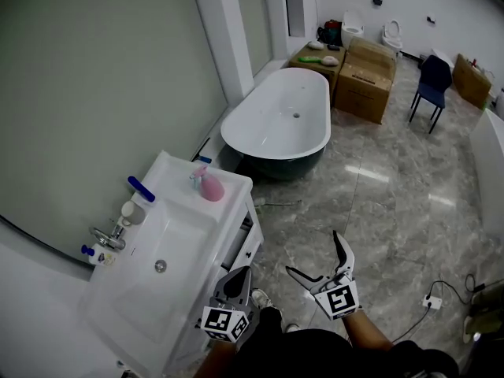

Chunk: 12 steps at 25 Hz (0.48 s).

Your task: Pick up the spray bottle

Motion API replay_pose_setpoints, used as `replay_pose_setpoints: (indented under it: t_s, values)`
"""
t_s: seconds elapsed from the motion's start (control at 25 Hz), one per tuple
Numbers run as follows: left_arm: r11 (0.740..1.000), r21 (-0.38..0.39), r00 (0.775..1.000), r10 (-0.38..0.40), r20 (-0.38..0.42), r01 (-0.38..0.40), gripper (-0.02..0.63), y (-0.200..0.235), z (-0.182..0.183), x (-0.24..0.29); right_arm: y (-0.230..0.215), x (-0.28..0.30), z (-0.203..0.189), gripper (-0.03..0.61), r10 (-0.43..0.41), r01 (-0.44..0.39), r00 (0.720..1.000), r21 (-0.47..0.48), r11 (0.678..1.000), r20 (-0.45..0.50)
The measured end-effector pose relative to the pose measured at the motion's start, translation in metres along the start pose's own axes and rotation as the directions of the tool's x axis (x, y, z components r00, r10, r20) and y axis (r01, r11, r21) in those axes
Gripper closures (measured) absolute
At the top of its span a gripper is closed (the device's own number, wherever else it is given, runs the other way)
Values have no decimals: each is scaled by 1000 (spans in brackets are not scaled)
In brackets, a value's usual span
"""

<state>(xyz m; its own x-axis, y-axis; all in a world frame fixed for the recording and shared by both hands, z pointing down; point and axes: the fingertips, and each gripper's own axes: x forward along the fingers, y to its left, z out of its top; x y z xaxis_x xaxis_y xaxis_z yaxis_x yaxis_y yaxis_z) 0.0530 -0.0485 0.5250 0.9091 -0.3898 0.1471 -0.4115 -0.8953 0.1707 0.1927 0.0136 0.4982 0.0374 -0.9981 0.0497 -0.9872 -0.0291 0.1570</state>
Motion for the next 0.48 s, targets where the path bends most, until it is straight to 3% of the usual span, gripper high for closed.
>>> replay_pose_setpoints:
  t_s: [0.48]
  values:
    - [999,11,998,53,23,-53,621,116,41,45,6,149,24,-11,83,-83,996,13,996,14]
